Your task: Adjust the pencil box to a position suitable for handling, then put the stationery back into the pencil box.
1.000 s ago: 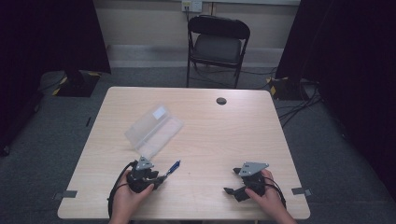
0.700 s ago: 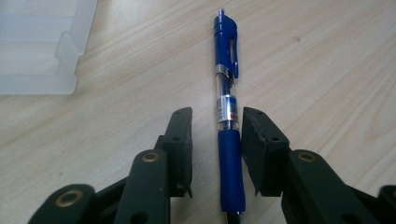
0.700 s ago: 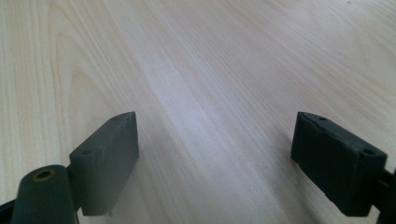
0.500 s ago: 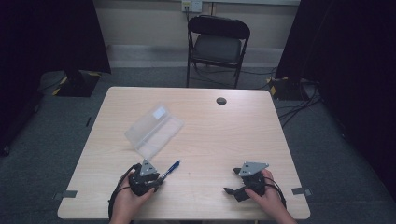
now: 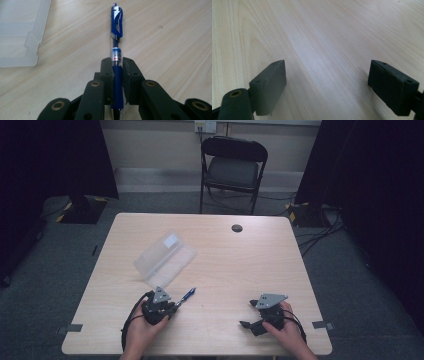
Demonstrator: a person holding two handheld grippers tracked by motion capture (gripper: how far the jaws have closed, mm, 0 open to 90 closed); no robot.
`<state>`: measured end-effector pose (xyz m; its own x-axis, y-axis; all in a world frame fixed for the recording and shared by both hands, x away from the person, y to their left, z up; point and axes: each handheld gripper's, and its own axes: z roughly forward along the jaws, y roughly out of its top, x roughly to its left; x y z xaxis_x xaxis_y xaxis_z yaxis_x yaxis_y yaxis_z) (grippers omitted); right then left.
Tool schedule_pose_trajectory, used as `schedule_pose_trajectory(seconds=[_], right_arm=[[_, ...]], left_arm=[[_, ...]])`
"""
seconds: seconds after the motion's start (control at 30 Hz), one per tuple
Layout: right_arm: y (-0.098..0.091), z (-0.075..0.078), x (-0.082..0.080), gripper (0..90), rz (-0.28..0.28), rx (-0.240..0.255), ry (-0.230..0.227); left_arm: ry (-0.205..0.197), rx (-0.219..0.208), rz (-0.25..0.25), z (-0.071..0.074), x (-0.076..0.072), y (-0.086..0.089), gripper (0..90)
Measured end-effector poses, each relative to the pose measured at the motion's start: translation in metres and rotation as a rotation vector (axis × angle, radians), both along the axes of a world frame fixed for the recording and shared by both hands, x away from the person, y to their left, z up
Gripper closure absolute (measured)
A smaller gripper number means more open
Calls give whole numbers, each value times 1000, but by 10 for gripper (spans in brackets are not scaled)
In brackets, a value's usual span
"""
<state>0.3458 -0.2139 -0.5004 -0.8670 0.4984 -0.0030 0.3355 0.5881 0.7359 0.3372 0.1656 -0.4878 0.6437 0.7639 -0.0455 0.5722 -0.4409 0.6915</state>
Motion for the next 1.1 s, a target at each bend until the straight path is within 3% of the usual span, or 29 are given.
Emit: schedule_pose_trajectory(seconds=[0.13,0.2,0.3,0.4,0.53,0.6,0.63,0.73,1.0,1.1], right_arm=[[0,0,0,141,0,0,0],[0,0,0,142,0,0,1],[0,0,0,142,0,0,1],[0,0,0,142,0,0,1],[0,0,0,142,0,0,1],[0,0,0,141,0,0,0],[0,0,0,142,0,0,0],[0,0,0,142,0,0,0],[0,0,0,142,0,0,0],[0,0,0,142,0,0,0]], left_arm=[[0,-16,-6,-1,0,2,791],[0,-46,13,-2,-3,5,668],[-3,-21,9,-1,-9,13,622],[4,-46,2,-2,-11,20,617],[-12,-14,-3,-2,-12,15,634],[-30,13,-12,-2,-12,13,693],[-30,11,-18,-2,-12,12,754],[-17,11,-22,-1,-12,8,798],[3,5,-3,1,-10,8,807],[-8,11,0,5,-9,10,808]])
